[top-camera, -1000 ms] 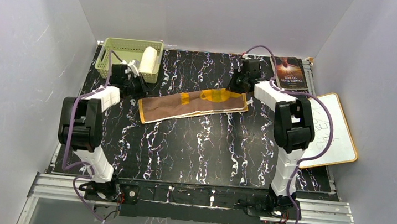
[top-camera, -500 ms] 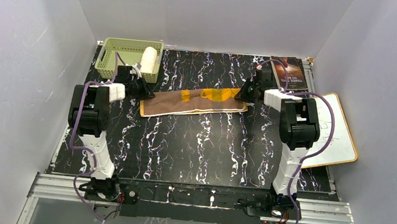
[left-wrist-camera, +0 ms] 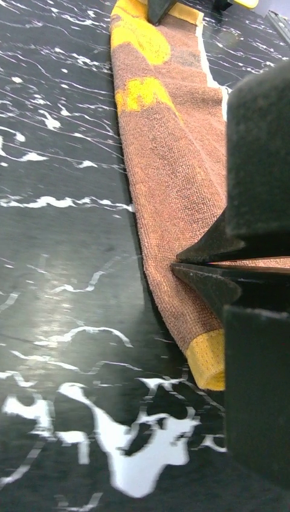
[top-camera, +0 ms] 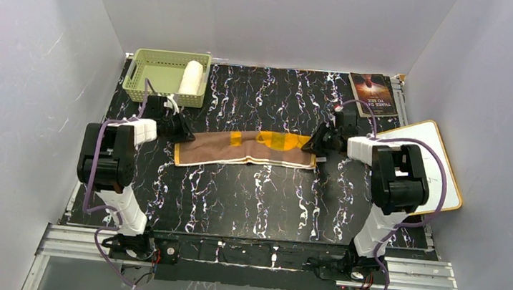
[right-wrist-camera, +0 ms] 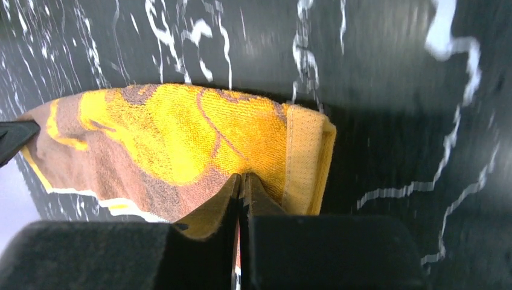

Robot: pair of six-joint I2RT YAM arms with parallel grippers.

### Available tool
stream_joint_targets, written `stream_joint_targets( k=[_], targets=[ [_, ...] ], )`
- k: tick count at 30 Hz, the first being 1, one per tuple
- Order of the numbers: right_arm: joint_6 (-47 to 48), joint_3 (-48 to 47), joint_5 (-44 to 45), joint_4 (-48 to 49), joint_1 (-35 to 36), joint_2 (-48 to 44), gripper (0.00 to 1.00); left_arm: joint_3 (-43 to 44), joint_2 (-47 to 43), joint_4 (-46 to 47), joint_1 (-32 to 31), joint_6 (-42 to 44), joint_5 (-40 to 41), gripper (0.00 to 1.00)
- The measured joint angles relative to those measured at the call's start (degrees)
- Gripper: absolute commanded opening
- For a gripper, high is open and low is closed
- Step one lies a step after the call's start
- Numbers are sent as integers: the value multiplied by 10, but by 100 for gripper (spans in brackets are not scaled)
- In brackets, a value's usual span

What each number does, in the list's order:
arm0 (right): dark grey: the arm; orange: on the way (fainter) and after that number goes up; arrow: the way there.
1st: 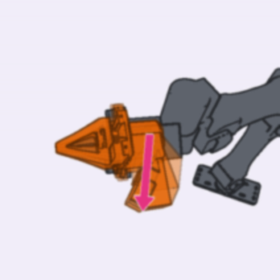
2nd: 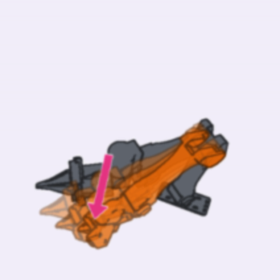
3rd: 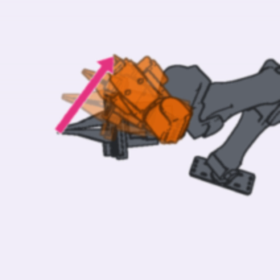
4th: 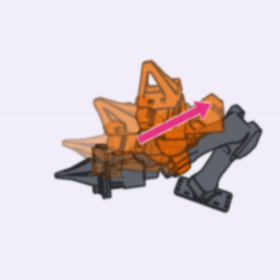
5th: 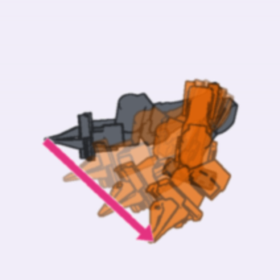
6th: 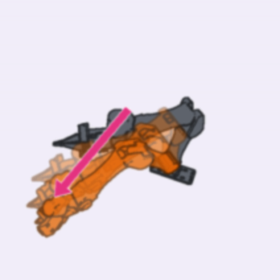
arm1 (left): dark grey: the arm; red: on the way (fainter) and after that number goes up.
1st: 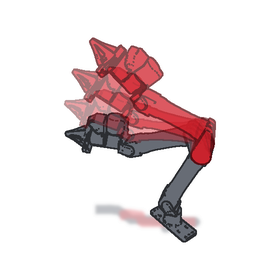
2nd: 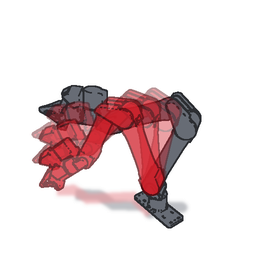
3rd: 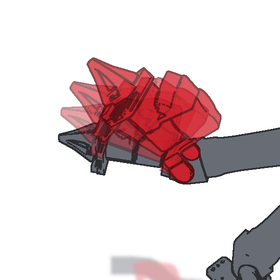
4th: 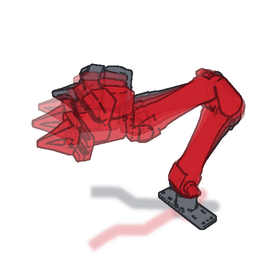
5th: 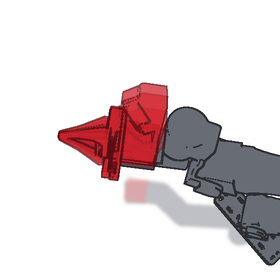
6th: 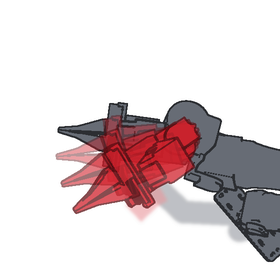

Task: Roll the towels
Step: Fold the towel at the center of the board.

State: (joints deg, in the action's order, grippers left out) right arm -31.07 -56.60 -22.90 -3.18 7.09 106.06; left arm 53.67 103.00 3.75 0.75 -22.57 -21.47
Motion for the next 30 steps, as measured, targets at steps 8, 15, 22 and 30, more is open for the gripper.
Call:
stream_joint_targets(
  k=[8,15,22,30],
  targets=[
    [-5,93,-13,-40,4,-87,1,-54,-59,-36,0,7,8,0],
    [28,48,-21,-87,8,-91,59,12,-60,-110,5,52,14,42],
    [54,-2,33,-93,8,-140,66,72,-116,-140,26,75,16,48],
    [106,-30,169,-147,7,-156,69,8,-172,-148,78,83,9,38]
  ],
)
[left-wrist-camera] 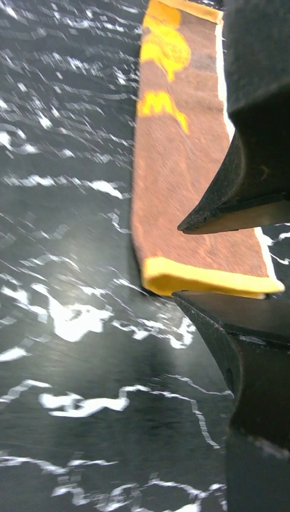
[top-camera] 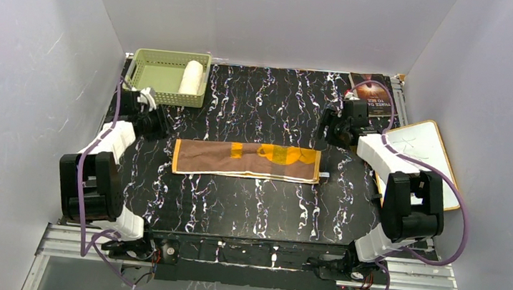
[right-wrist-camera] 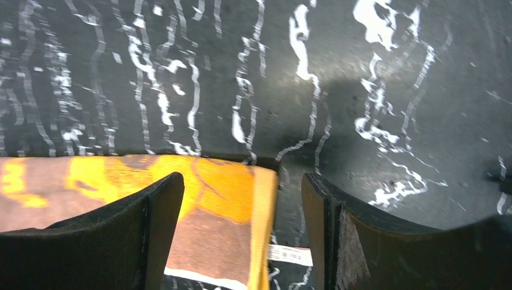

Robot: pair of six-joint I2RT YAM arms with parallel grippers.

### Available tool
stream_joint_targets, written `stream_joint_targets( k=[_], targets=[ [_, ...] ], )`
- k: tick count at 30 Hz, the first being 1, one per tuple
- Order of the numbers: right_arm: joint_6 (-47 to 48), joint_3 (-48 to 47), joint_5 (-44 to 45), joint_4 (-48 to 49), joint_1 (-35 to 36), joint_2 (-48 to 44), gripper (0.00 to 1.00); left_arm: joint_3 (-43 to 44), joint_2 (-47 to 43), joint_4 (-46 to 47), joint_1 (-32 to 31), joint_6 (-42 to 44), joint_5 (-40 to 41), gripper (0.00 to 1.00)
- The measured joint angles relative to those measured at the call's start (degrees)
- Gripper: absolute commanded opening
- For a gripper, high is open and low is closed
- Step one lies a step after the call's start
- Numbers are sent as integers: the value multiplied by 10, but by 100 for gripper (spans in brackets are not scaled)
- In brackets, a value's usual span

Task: Roll the towels
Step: Fold the towel at the center of the board.

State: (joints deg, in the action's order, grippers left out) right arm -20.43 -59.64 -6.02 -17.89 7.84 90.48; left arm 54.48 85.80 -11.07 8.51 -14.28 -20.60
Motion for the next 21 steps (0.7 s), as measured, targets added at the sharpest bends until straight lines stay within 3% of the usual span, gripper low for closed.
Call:
stream_joint_targets(
  k=[6,21],
  targets=[
    [34,17,27,-15,-12,18,61,-59,2,-10,28,2,-28,35],
    [54,59,-43,-9,-15,34,45,-66,69,16,27,19,-73,33]
  ],
)
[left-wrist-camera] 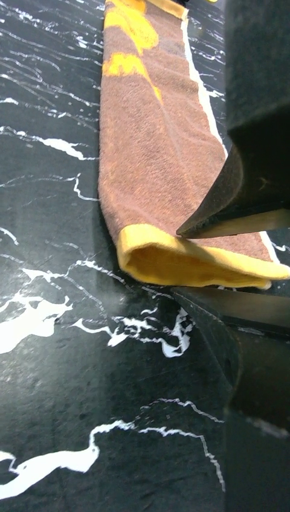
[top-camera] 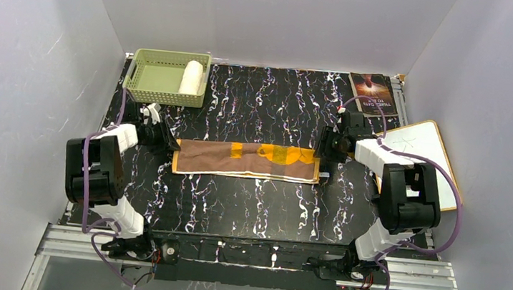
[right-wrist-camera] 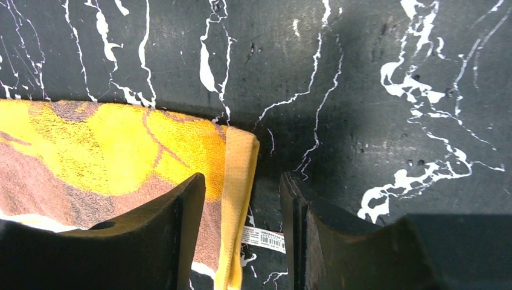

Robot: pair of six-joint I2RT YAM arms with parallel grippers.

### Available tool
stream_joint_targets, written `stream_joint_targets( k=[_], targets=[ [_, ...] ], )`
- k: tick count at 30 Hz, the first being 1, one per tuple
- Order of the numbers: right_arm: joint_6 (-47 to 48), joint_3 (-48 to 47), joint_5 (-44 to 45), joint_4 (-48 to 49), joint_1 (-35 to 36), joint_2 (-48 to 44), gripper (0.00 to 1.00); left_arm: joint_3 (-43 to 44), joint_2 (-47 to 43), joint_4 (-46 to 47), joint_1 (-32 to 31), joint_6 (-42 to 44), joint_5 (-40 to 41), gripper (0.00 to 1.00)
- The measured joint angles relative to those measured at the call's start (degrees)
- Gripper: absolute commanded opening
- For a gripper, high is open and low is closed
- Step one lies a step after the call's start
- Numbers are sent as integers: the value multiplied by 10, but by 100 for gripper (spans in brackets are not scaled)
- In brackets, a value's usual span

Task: Roll the towels
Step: Fold the towel at the center of the board.

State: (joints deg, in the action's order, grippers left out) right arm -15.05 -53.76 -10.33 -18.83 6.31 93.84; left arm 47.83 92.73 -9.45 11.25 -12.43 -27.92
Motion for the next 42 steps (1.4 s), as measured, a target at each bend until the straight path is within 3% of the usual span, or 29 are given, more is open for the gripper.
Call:
stream_joint_targets(
  k=[8,11,13,15,16,33,34,35,38,39,42],
  targets=[
    [1,0,-19,10,0,23,42,54,62,2,0,8,-2,34],
    [1,0,-22,14,0,25,32,67,74,2,0,7,-2,34],
    [0,0,-25,19,0,29,18,77,81,5,0,6,-2,27],
    [1,0,-30,25,0,34,5,92,97,7,-2,3,-5,5],
    [1,0,-32,27,0,37,0,100,108,10,-3,1,-8,0],
    [-38,-8,0,23,-37,37,0,116,135,24,-5,-2,-21,0],
    [-38,-12,0,23,-37,37,3,112,132,27,-5,-2,-20,10],
    [-39,-18,-1,23,-37,40,13,107,128,28,-5,-2,-20,25],
    [-40,-40,-1,23,-39,49,37,91,105,28,-3,-8,-15,41],
    [-40,-47,-1,23,-41,54,39,83,93,28,-2,-9,-9,50],
    [-37,-74,-3,23,-45,76,38,48,50,28,3,-17,-5,52]
  ],
)
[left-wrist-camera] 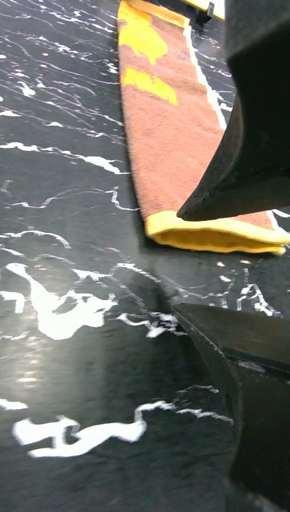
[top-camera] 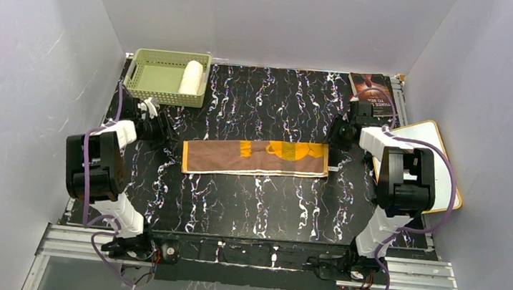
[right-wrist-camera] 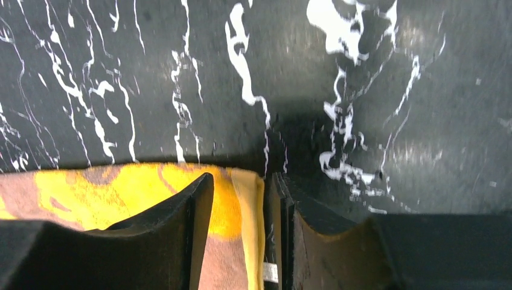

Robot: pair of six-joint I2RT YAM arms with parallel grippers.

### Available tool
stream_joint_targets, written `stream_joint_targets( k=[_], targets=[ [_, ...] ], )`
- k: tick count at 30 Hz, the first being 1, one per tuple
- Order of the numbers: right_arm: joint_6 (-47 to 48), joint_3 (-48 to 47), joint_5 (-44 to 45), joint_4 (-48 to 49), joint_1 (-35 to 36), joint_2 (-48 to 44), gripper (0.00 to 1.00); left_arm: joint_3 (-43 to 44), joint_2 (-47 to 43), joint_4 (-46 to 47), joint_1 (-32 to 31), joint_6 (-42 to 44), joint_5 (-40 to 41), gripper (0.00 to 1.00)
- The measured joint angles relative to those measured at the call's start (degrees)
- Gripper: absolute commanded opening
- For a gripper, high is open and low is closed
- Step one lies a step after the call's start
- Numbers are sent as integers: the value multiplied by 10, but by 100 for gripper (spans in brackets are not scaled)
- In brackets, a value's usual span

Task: Roll the towels
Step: Fold the towel at the center of the board.

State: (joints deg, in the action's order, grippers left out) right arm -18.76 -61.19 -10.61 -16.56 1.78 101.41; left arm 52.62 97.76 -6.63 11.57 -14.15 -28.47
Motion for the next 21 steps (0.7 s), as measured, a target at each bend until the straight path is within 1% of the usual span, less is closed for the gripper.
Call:
stream_joint_targets(
  k=[5,9,14,21],
  targets=[
    [5,-63,-14,-14,-1,48,43,-69,-53,8,3,-26,-25,50],
    [7,-68,-17,-19,1,50,45,-97,-66,18,3,-47,-46,50],
    [7,-34,-17,-27,1,30,47,-100,-68,19,3,-58,-54,50],
    [7,30,-23,-29,1,-17,48,-110,-68,22,3,-61,-95,50]
  ],
)
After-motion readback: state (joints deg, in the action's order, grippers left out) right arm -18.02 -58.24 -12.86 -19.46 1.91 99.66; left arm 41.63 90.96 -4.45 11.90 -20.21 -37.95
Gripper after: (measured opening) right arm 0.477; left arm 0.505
